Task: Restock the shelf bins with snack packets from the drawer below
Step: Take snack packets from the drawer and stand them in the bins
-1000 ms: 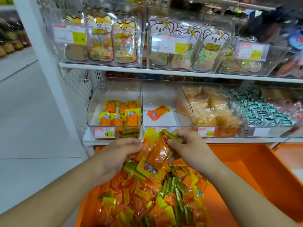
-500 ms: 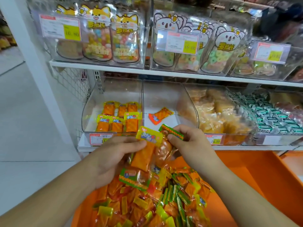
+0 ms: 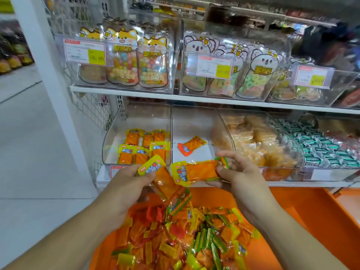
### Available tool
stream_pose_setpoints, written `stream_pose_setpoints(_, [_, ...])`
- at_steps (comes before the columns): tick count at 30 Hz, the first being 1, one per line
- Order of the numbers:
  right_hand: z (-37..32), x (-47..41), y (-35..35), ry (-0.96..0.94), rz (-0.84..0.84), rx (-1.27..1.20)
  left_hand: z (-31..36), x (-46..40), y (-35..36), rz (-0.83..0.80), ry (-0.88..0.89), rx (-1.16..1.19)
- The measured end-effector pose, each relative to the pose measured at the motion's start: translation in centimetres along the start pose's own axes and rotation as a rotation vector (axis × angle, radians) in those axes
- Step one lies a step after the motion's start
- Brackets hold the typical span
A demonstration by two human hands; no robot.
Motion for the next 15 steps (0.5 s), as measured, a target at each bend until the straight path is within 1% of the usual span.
stream_pose_setpoints(2, [0.9, 0.4, 0.4, -0.012, -0.001, 0.065, -0.1, 0.5, 0.7, -0.023, -0.006, 0.061])
stream_pose_setpoints(5, [2.0, 0.6, 1.1, -0.082, 0.007, 0.281, 0.3, 1.4, 1.6, -0.086, -0.034, 0.227])
stream_pose_setpoints(9, [2.6, 0.6, 1.6, -0.117, 0.033, 0.375, 1.1, 1.7, 1.7, -0.166, -0.046, 0.381])
stream_pose_setpoints(12, [3.2, 0.8, 2.1, -0.138, 0.044, 0.426, 1.8, 2.0, 1.7, -0.212, -0.051, 0.434])
stream_pose_setpoints(13, [3.5, 0.8, 2.3, -0.144, 0.043, 0.45, 1.9, 2.1, 1.9, -0.216, -0.027, 0.42])
stream_pose_setpoints(15, [4.0, 1.0, 2.9, -0.148, 0.031, 0.503, 1.7, 2.2, 2.0, -0.165, 0.052, 0.329])
Point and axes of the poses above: each hand's wrist, its own x-axis away from the middle knuckle, its own y-axis out of the palm, z = x × y, the point moved 2 cm from there along -x, towards the middle knuckle, and after that the axes turned 12 degrees about -x, right-handed, at the moved point
